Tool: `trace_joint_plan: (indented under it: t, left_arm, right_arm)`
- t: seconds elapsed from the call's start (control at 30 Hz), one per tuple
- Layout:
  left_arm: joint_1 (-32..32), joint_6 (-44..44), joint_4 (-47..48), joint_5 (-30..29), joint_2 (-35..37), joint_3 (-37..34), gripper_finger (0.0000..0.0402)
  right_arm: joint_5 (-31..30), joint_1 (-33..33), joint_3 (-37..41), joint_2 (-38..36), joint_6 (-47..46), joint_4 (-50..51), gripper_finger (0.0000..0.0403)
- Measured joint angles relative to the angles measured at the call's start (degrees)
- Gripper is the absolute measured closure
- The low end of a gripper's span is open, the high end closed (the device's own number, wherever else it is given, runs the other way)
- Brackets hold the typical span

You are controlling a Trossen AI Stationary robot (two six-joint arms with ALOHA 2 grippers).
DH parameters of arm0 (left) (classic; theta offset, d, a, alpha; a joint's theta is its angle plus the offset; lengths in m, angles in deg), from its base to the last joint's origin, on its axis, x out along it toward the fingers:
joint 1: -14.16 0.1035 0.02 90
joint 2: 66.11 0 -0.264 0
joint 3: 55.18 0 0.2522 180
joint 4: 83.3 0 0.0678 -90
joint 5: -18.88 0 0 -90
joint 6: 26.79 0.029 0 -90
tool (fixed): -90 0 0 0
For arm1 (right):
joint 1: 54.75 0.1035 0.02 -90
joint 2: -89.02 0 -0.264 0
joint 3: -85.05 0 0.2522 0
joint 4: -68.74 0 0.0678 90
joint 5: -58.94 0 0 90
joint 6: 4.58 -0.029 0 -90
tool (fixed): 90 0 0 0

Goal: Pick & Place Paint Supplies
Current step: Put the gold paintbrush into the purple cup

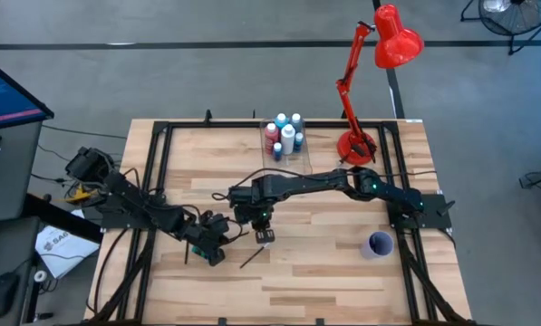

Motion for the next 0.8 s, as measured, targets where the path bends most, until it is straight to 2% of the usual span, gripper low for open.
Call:
trace_joint_plan:
  t: [0.23,0.53,0.8]
  left_arm:
    - [0.0,-2.27,-0.22,0.0,0.0,0.02,0.0395]
    - [-0.96,-6.31,-0.07,0.94,0.0,0.02,0.0396]
    - [-2.05,-8.15,-0.38,0.29,0.0,0.02,0.0396]
  right_arm:
    - [0.02,-0.38,0.0,0.0,0.0,-0.02,0.0384]
    - [2.97,-1.03,0.0,-0.5,0.67,1.33,0.03]
    - [5.04,-4.53,-1.58,-3.51,-1.71,2.21,0.0238]
